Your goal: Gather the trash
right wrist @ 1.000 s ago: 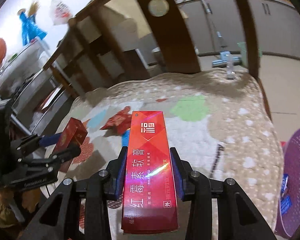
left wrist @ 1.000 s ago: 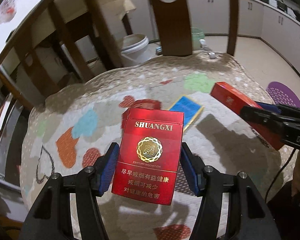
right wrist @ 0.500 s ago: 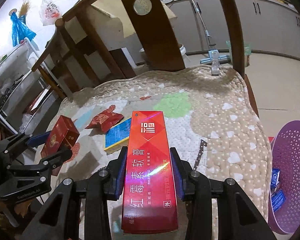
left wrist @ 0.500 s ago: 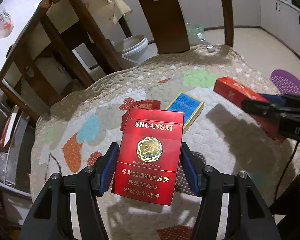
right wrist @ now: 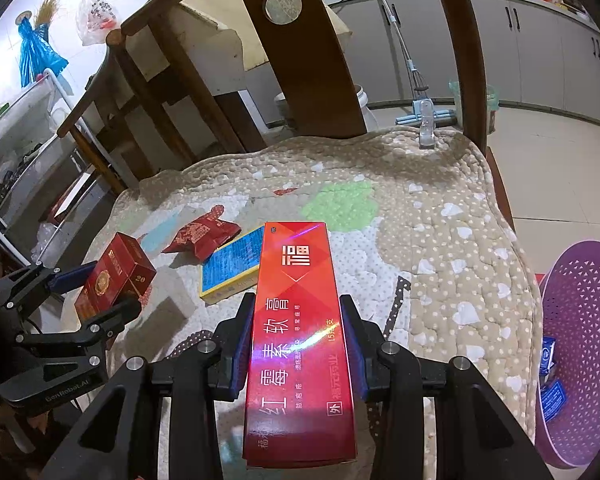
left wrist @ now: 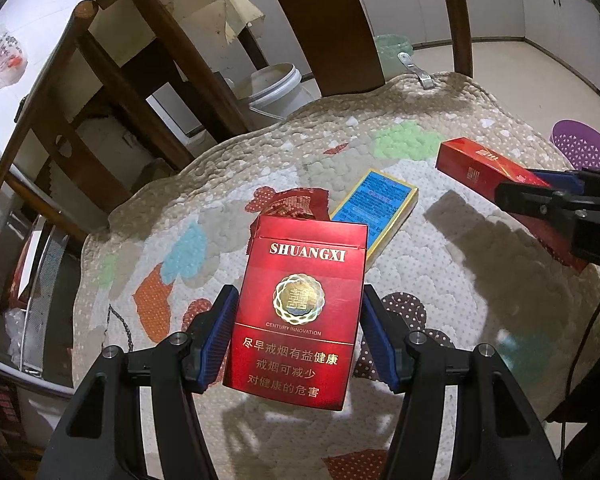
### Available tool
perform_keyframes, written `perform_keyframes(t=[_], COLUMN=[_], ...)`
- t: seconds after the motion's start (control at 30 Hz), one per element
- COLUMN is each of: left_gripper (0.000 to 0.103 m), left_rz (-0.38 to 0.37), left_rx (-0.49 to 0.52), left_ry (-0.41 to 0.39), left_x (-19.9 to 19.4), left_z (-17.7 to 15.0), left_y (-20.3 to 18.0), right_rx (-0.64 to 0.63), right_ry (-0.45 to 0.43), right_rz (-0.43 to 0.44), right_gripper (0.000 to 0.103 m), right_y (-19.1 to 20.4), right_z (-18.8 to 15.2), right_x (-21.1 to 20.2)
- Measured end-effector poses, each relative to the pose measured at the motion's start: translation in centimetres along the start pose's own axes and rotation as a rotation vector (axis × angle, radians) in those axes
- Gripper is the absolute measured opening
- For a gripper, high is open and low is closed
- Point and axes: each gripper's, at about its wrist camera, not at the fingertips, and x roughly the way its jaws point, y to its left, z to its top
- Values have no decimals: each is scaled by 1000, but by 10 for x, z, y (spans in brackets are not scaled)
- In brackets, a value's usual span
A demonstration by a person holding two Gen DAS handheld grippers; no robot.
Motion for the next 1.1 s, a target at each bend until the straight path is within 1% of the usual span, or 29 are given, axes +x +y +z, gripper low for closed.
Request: perform_keyframes(t=[0.67, 1.1], left_gripper=[60, 60], left_rz=[-17, -44], left_rx=[22, 64], left_ry=[22, -8], left_x=[7, 3], left_z=[1, 16], left_y=[-7, -29], right_rx=[19, 81], right_ry=[-7, -37], right_rz=[-7, -27], right_gripper=[43, 43], right_y=[-7, -28], right_z=[-1, -2], right_x=[-4, -18])
